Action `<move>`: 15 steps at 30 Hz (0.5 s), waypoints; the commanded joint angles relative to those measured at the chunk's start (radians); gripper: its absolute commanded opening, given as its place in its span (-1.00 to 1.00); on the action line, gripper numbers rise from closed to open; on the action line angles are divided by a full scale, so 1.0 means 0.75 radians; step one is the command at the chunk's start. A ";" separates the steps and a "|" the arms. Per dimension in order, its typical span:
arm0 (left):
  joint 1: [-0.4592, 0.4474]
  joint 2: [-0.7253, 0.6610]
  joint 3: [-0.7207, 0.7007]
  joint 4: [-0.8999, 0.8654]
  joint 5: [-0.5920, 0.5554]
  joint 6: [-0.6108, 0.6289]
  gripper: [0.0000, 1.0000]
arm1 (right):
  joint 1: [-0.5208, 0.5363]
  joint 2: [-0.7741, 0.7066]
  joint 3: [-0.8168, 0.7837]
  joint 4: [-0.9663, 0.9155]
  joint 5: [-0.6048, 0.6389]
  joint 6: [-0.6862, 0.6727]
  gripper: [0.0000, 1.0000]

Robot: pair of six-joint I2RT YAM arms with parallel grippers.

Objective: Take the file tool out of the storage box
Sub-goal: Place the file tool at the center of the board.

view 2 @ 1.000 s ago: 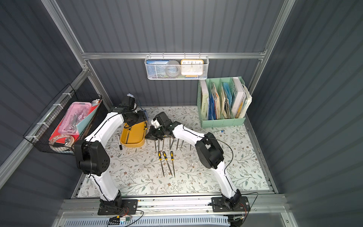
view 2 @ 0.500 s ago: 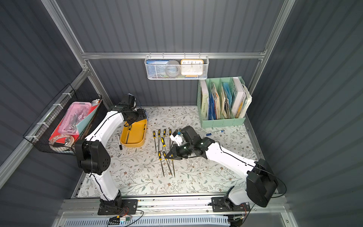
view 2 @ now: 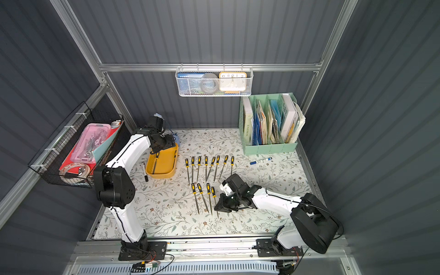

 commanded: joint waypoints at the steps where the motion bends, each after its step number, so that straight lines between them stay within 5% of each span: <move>1: 0.002 0.033 0.023 -0.046 -0.024 0.025 0.57 | -0.020 0.046 -0.016 0.132 0.017 0.040 -1.00; 15: 0.022 0.039 -0.003 -0.078 -0.105 0.008 0.54 | -0.104 0.200 -0.003 0.140 -0.057 -0.007 -0.90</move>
